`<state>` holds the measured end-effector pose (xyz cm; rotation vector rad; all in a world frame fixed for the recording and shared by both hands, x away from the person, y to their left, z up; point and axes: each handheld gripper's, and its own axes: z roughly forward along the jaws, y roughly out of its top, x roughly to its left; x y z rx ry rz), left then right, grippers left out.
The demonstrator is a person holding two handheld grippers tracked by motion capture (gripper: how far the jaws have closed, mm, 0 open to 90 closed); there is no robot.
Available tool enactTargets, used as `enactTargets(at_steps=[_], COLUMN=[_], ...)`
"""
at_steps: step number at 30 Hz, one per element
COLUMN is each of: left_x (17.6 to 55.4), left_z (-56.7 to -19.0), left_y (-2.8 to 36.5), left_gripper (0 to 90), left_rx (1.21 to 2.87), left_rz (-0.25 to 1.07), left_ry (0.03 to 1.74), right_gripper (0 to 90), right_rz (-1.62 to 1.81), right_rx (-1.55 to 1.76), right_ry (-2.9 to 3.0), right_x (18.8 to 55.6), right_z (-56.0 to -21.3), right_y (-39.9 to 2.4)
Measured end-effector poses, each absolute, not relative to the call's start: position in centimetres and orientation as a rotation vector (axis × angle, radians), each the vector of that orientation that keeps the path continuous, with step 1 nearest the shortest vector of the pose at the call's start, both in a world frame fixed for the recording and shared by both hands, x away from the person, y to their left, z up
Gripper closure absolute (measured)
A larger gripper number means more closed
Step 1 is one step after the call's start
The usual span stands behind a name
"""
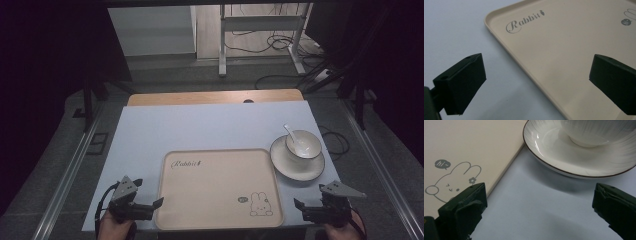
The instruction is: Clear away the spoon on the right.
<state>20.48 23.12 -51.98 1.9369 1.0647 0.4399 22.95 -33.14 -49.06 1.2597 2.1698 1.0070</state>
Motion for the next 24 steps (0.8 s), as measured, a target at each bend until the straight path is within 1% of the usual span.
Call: enactTargets(at_steps=[24], left_x=[20.5], left_z=[-52.0], left_y=[23.2], left_gripper=[0.4], left_rx=[1.923], left_rz=[0.437], left_ry=[1.071], right_gripper=[0.0], right_rz=[1.112], right_rx=[1.160], right_ry=[2.182], right_x=[24.6], right_z=[-47.9], right_y=[-32.5])
